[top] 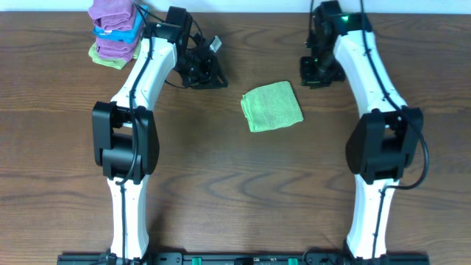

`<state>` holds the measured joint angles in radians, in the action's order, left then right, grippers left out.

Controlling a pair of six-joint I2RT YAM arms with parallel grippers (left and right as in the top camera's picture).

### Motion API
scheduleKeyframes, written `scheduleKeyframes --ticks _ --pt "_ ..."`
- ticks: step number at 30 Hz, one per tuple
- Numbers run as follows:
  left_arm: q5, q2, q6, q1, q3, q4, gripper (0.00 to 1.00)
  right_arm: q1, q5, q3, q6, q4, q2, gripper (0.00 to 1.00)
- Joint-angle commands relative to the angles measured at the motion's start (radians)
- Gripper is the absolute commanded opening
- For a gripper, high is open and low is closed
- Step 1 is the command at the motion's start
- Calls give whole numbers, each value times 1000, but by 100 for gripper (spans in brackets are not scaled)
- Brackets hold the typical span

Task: Fold the cloth
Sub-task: 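Move the left gripper to the folded green square and grasp its edge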

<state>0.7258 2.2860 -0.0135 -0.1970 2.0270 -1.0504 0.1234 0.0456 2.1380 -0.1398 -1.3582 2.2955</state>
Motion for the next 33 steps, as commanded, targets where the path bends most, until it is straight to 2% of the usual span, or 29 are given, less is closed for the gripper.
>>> scheduleKeyframes --ticks 1,3,7,10,13,19,21,27,31,33 --pt "-125 -130 -32 7 -1 5 28 -15 19 -5 19 -6 1 2" --pt "-210 -194 -40 13 -1 5 31 -15 19 -5 26 -6 1 2" --pt "-325 -314 -62 18 -7 -61 31 -13 19 -5 33 -7 1 2" --pt "-333 -408 -61 16 -79 -39 30 -13 19 -5 42 -14 1 2" --pt "-335 -550 -42 15 -258 57 32 -13 18 -5 54 -36 1 1" --pt "-340 -760 32 13 -628 293 48 -13 19 -5 68 -51 1 2" --pt "-314 -766 74 13 -717 358 52 -13 19 -5 68 -49 1 2" --pt "-79 -706 201 13 -934 646 55 -13 19 -5 68 -63 1 2" --pt "-71 -624 293 -2 -969 768 72 -13 19 -5 67 -69 1 1" --pt "-70 -572 332 -16 -969 800 74 -13 24 -5 67 -73 1 2"
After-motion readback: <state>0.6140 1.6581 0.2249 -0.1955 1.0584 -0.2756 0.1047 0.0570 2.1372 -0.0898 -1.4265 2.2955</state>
